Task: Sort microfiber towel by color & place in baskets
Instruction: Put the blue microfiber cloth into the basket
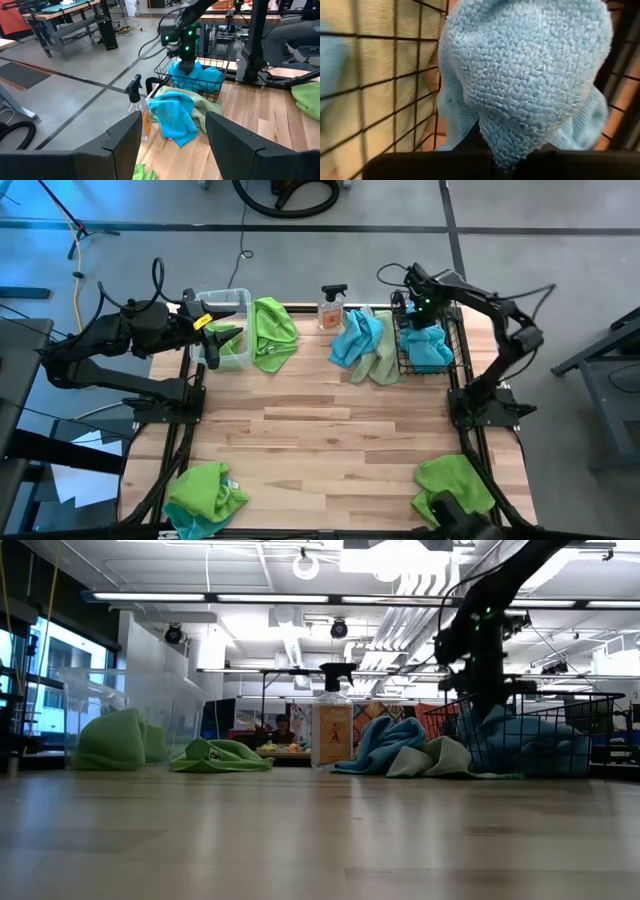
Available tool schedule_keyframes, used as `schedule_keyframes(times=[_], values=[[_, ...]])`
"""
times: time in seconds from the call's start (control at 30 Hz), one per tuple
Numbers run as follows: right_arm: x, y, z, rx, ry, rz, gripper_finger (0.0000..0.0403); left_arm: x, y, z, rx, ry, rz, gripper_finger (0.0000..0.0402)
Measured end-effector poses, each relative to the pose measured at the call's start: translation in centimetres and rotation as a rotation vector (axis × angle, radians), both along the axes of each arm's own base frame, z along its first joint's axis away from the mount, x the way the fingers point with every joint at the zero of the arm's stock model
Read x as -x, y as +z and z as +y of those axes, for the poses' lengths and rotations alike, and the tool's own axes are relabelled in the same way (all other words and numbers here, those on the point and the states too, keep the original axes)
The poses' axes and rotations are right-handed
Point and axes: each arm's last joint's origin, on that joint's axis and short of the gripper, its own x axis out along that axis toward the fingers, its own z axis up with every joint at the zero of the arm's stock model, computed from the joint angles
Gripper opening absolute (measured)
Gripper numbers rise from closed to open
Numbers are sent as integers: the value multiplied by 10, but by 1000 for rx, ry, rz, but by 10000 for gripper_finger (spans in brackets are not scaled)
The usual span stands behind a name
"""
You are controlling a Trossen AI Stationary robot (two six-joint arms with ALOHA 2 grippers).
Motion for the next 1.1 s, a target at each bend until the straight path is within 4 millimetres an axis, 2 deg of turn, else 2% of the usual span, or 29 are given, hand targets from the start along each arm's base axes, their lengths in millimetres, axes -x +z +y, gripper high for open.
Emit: schedule_keyframes(times=[0.17, 0.3, 0.53, 0.67, 1.1], values=[[-4, -22, -8, -36, -44, 70, 31, 0, 0, 0, 6, 1, -3, 207], [-4, -24, -9, -50, -23, 73, 87, 0, 0, 0, 50, 15, -27, 207], [-2, -13, -3, -30, 28, 55, 208, 0, 0, 0, 72, 23, -40, 207], [1, 0, 0, 0, 26, 40, 252, 0, 0, 0, 80, 26, -44, 207], [15, 46, 21, 135, 21, -14, 265, 0, 0, 0, 116, 38, -65, 207]])
